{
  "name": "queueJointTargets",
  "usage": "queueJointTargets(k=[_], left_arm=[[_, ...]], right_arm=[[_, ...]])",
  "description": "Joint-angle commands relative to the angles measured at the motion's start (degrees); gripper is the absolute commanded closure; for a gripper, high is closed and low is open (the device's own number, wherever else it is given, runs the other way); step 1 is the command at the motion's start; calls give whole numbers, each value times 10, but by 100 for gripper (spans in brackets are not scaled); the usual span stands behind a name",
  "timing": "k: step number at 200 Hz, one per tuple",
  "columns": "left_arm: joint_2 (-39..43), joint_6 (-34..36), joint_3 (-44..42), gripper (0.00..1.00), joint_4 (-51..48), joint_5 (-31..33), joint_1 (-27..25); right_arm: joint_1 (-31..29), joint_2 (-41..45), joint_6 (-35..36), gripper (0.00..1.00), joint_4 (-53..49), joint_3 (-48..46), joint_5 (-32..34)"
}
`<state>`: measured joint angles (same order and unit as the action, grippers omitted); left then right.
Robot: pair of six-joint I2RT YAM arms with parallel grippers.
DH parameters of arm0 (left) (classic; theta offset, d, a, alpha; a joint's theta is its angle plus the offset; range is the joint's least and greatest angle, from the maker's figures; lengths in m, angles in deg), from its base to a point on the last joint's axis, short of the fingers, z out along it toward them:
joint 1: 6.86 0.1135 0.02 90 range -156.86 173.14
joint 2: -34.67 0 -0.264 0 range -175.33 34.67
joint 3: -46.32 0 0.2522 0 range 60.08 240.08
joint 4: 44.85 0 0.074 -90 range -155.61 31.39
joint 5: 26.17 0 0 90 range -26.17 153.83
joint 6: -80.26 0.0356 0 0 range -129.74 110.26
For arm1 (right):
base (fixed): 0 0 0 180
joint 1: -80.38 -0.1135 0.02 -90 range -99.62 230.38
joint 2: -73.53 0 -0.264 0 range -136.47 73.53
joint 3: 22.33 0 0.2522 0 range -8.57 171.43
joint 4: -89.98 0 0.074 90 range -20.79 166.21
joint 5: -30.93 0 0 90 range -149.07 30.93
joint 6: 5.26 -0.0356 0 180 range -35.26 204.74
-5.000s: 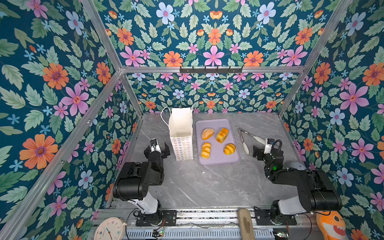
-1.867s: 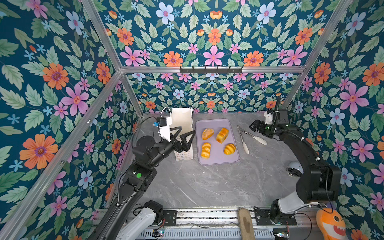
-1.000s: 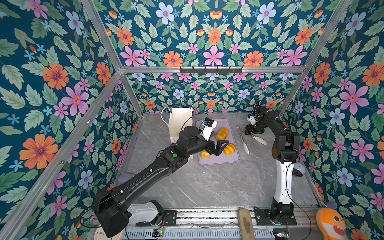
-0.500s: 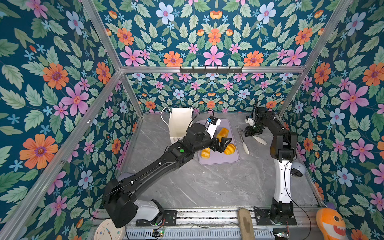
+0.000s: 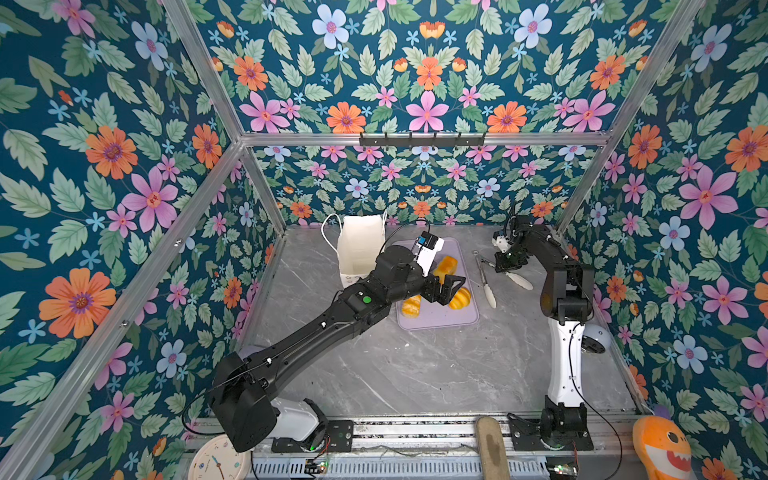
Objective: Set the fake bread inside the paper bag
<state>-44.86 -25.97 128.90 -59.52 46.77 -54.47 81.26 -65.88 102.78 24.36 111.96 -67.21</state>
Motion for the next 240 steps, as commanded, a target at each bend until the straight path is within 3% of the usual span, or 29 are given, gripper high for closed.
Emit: queueJointTargets(k=[1, 121, 198, 218, 240], left_arm=[[2, 1, 0, 0, 9, -6, 1], [17, -4, -11, 0, 7, 2, 1], [21, -7, -16, 0, 10, 13, 1], [24, -12, -13, 0, 4, 26, 1], [25, -19, 26, 0, -58, 48, 1]], right_arm=[[-5, 0, 5, 74, -12, -12, 0], [-14, 70, 11, 86, 3, -61, -21], [-18, 201, 18, 88, 35, -100, 101], [-22, 264, 14, 88, 69, -134, 62], [-29, 361, -3, 88, 145, -202, -42]])
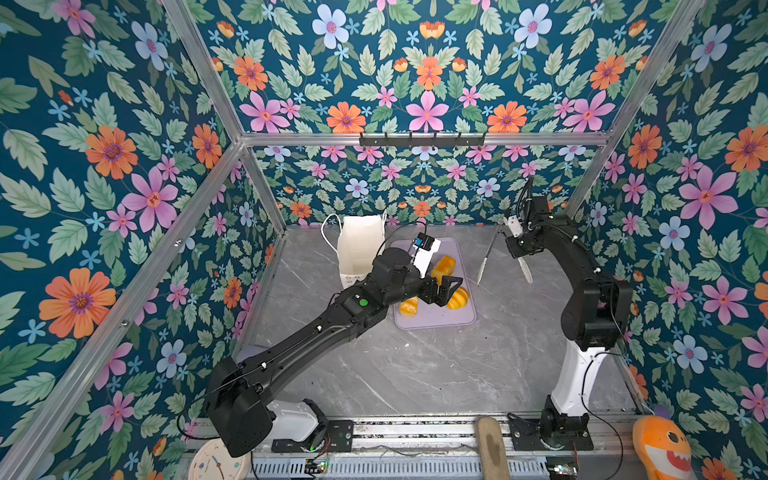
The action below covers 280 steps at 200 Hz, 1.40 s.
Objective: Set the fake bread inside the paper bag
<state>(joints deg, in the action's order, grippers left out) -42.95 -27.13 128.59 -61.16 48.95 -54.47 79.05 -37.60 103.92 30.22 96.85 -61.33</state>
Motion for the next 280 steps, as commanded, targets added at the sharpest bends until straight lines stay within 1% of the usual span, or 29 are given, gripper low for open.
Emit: queueJointTargets(k=[1, 16, 20, 34, 43, 60, 71, 73, 74, 89, 98, 99, 101, 104, 105, 107, 118, 128, 142, 160, 185, 212, 232, 269, 280], left_arm=[[6, -8, 31, 0, -43, 27, 1], [19, -16, 44, 0, -56, 26, 1], [24, -19, 44, 0, -54, 23, 1], [44, -32, 40, 0, -32, -1, 1], [53, -41, 36, 0, -13, -25, 0], [64, -51, 40, 0, 6, -60, 2], [67, -56, 50, 0, 6, -73, 1], [67, -57, 51, 0, 6, -76, 2], [68, -57, 52, 0, 6, -77, 2], [69, -68, 60, 0, 15, -96, 2], [64, -75, 65, 0, 21, -119, 1], [63, -76, 66, 0, 21, -121, 1], [62, -77, 67, 0, 22, -129, 1], [59, -78, 71, 0, 23, -141, 1], [58, -79, 72, 0, 23, -145, 2], [56, -80, 73, 0, 24, -152, 2], [42, -91, 85, 0, 30, -189, 1], [27, -101, 100, 4, 29, -217, 1], [16, -112, 120, 9, 21, -231, 1], [14, -120, 129, 9, 20, -235, 1], [20, -117, 132, 9, 20, -236, 1], [30, -110, 124, 8, 25, -236, 1], [30, -104, 122, 8, 25, -222, 1], [18, -104, 130, 22, 42, -246, 2], [16, -103, 131, 29, 44, -246, 2]], right_arm=[[-7, 83, -14, 88, 91, -55, -106], [-9, 153, -34, 88, 175, -126, -217], [-9, 187, -44, 88, 206, -149, -254], [-9, 251, -78, 87, 318, -226, -383], [-9, 283, -125, 87, 399, -267, -447], [-9, 316, -224, 88, 554, -324, -545], [-9, 325, -307, 88, 672, -356, -589], [-9, 326, -316, 88, 682, -358, -592], [-9, 326, -323, 88, 708, -358, -595], [-10, 316, -462, 89, 901, -397, -637], [-11, 298, -551, 90, 1024, -407, -648], [-11, 298, -551, 90, 1024, -407, -648], [-11, 291, -581, 90, 1070, -409, -650], [-12, 285, -599, 90, 1096, -410, -651], [-12, 280, -620, 90, 1118, -410, -651], [-13, 276, -629, 90, 1134, -411, -651], [-16, 242, -724, 93, 1272, -404, -652], [-27, 223, -753, 95, 1277, -388, -654], [-52, 212, -744, 96, 1277, -378, -672], [-77, 212, -717, 95, 1277, -386, -669], [-103, 211, -704, 94, 1277, -388, -679], [-107, 220, -686, 94, 1278, -405, -670], [-112, 221, -676, 94, 1277, -412, -667], [-115, 229, -663, 94, 1277, -426, -669], [-116, 231, -659, 93, 1277, -431, -670]])
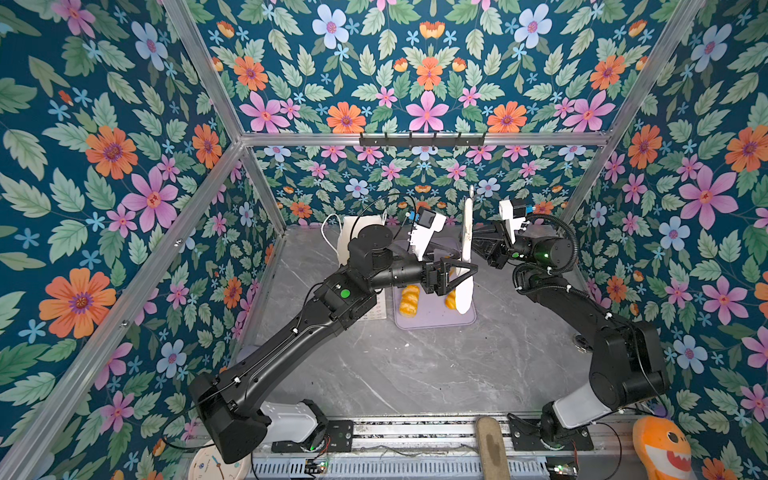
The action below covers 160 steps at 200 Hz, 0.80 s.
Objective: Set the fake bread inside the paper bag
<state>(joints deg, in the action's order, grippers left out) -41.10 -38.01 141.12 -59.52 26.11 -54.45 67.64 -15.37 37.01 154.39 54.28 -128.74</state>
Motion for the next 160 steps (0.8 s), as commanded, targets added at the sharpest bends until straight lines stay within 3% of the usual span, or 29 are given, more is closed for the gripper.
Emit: queueJointTargets(k=[1, 32, 70, 101, 119, 141, 160], left_arm=[[-2, 5, 5, 29, 28, -17, 1], [-7, 7, 5, 50, 35, -24, 1], [-10, 6, 4, 70, 40, -28, 1], [-11, 5, 0, 85, 44, -29, 1], [-8, 6, -1, 91, 45, -32, 1], [-3, 21, -4, 94, 39, -35, 1], [3, 51, -2, 97, 14, -30, 1]], right_arm=[[-2, 9, 10, 93, 36, -5, 4], [-3, 17, 17, 92, 36, -12, 5], [-3, 28, 26, 91, 36, -23, 13], [-3, 36, 29, 84, 36, -31, 19], [-3, 44, 28, 71, 36, -36, 21], [-4, 62, 27, 35, 35, -49, 22], [1, 86, 18, 21, 34, -61, 13]])
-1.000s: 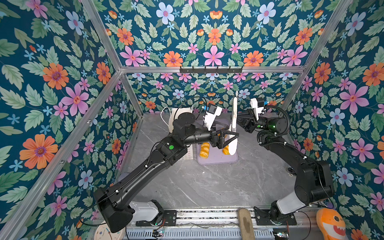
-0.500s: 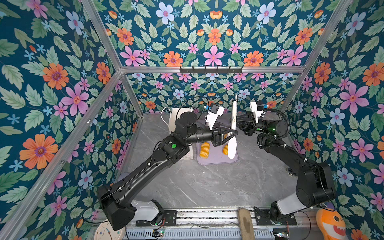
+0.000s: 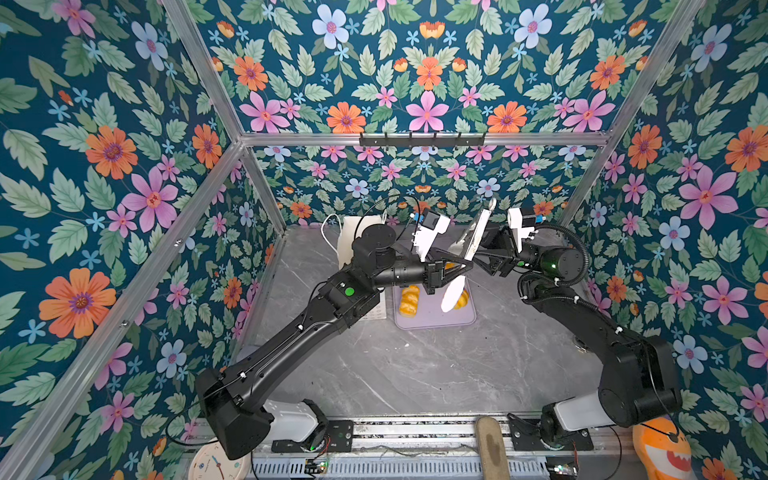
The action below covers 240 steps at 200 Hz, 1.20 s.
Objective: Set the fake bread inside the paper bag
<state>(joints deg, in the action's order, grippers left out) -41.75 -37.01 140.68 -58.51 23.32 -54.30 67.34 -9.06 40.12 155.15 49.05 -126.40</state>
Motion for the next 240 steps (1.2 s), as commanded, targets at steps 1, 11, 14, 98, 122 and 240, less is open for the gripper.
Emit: queueJointTargets(k=[1, 11, 14, 98, 122, 240], left_arm=[[10, 43, 3, 97, 2, -1, 0], [16, 62, 2, 98, -14, 9, 0], [17, 69, 2, 98, -20, 13, 0], [37, 272, -15, 100, -184, 112, 1], [50, 316, -29, 100, -196, 96, 1], [65, 352, -77, 100, -196, -20, 0]], right_arm=[[4, 24, -14, 20, 27, -10, -11], [8, 38, -24, 13, 26, -16, -16], [9, 42, -28, 12, 26, -17, -19], [13, 232, 353, 8, -726, 37, 22], [13, 268, 389, 3, -756, 29, 33], [-21, 286, 505, 1, -806, 31, 34]])
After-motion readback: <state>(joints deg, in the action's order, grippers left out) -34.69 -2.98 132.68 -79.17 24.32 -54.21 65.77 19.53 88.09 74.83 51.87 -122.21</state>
